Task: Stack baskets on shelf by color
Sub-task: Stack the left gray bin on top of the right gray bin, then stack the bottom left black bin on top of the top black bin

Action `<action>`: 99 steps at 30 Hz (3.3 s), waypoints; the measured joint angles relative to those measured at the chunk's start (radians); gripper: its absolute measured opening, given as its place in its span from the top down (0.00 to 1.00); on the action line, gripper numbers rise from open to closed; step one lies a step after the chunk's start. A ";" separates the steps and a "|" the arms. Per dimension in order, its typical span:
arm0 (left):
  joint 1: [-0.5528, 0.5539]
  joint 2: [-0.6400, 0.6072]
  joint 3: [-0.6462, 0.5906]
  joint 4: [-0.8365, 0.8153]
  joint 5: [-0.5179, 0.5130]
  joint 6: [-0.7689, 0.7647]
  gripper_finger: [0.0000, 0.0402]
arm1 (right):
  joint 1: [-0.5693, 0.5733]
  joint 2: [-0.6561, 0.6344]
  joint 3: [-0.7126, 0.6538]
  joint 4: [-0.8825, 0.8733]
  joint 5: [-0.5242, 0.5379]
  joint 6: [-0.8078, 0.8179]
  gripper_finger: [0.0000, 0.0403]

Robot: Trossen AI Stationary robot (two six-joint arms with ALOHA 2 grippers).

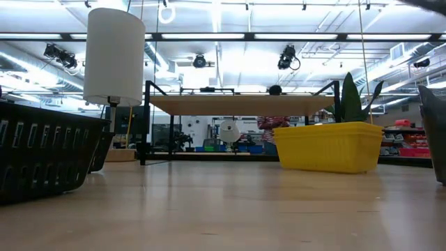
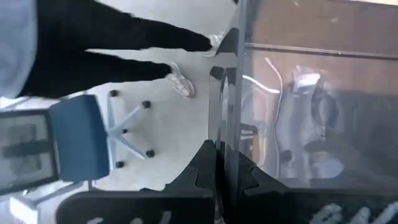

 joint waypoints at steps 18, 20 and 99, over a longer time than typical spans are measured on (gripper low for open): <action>0.001 0.037 0.000 -0.005 0.051 -0.028 0.65 | 0.093 0.148 -0.010 -0.209 0.218 0.135 0.99; 0.001 0.037 0.000 -0.007 0.062 -0.028 0.65 | 0.100 0.150 -0.028 -0.205 0.219 0.165 0.99; -0.102 0.254 0.001 -0.742 0.952 -0.352 0.65 | -0.078 -0.101 -0.412 0.240 0.540 0.123 0.59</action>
